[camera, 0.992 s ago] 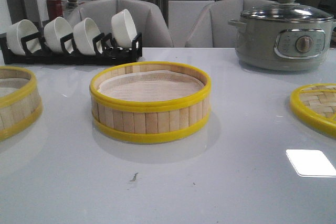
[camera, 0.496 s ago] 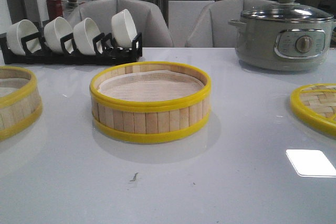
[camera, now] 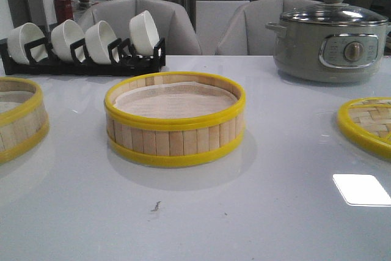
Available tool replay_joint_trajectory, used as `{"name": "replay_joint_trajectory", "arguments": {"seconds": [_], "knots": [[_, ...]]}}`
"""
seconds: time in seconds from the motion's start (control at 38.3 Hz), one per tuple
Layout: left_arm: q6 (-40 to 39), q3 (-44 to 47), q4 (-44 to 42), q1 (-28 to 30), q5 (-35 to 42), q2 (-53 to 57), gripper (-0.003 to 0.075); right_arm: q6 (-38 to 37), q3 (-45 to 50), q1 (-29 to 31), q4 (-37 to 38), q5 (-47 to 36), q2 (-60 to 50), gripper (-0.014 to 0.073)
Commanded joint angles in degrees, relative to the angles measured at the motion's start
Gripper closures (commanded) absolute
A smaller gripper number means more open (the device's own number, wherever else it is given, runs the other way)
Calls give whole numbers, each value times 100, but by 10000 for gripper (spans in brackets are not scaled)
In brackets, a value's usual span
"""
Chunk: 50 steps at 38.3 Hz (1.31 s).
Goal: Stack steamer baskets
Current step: 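Lower the left gripper onto the rim of the steamer basket nearest it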
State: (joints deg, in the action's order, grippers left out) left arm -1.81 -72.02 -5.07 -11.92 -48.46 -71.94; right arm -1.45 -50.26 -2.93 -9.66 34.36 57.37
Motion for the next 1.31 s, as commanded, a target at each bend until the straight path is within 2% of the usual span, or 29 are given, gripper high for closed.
{"name": "replay_joint_trajectory", "arguments": {"seconds": [0.0, 0.29, 0.63, 1.15, 1.23, 1.28], "knots": [[-14, -177, 164, -25, 390, -298, 319, 22, -226, -12, 43, -441, -57, 223], [-14, -189, 205, -25, 809, -1692, 319, 22, -226, -12, 43, -435, -57, 223], [-14, -189, 149, -25, 1297, -2756, 318, 22, -226, -12, 43, -436, -57, 223], [-14, -189, 149, -25, 1371, -3254, 324, 22, -226, -12, 43, -431, -57, 223], [-14, -189, 149, -25, 1342, -3254, 398, 22, -226, -12, 43, -431, -57, 223], [-14, -189, 131, -25, 1265, -3234, 516, 22, -226, -12, 43, -431, -57, 223]]}}
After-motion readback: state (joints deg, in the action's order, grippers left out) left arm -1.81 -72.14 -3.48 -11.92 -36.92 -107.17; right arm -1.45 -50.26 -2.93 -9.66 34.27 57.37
